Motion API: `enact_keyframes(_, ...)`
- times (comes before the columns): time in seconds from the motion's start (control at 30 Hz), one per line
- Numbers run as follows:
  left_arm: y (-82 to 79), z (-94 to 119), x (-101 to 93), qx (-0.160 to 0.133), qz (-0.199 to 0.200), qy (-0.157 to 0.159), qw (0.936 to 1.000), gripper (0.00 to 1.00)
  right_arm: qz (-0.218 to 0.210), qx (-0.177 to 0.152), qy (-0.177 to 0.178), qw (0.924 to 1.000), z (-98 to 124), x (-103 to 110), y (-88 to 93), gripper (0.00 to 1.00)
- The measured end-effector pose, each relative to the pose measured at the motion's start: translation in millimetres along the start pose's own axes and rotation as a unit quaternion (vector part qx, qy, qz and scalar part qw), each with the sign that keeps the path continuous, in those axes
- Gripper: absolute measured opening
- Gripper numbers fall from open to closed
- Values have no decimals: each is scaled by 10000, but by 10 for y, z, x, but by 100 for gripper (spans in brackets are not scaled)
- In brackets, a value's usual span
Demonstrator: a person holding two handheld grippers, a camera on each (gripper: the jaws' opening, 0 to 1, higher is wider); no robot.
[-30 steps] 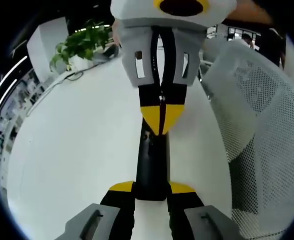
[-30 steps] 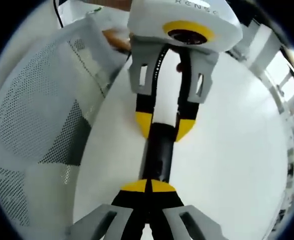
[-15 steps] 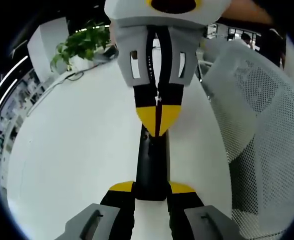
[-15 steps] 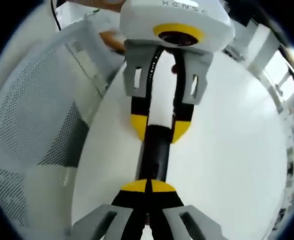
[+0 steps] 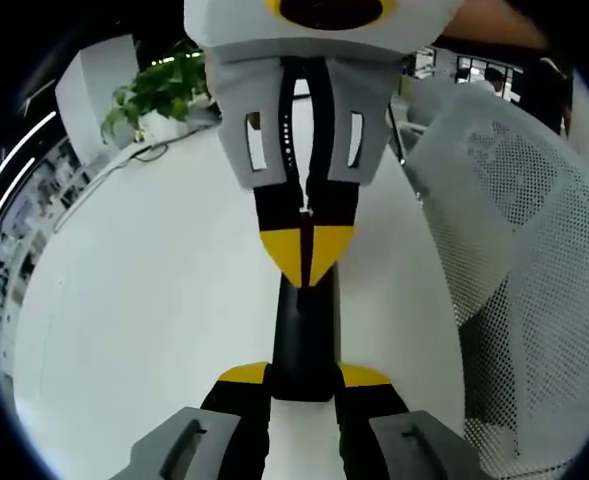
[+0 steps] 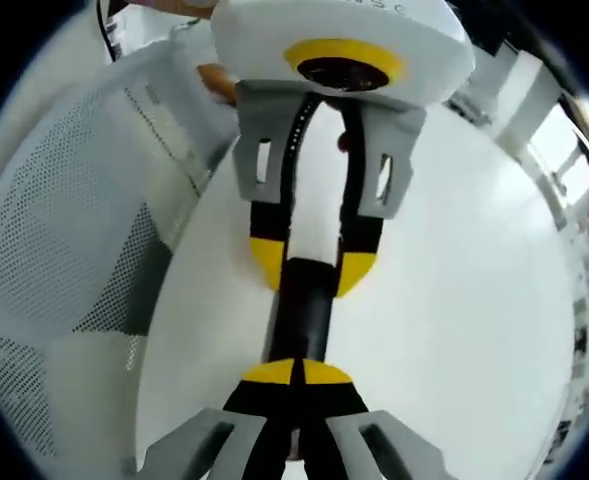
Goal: Press the specified remote control buttons in sequence, fully releasing each button before pressing the next.
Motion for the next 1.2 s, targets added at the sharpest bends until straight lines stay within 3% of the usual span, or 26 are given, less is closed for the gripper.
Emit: enact_keyframes(1.2, -11, -7, 9, 1, 17, 25, 10000, 24, 83, 112, -45, 9999, -15, -9, 9, 0)
Point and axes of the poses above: the point that each gripper's makers call its tool centre point, and the gripper's own axes: z roughly backward along the fingers, x roughly to its left, y roughly out of its underside, the point moved 2 cm from there along z, roughly backward along the fingers, and after that the axes turned 6 degrees about -z, right-handed, at the moved point
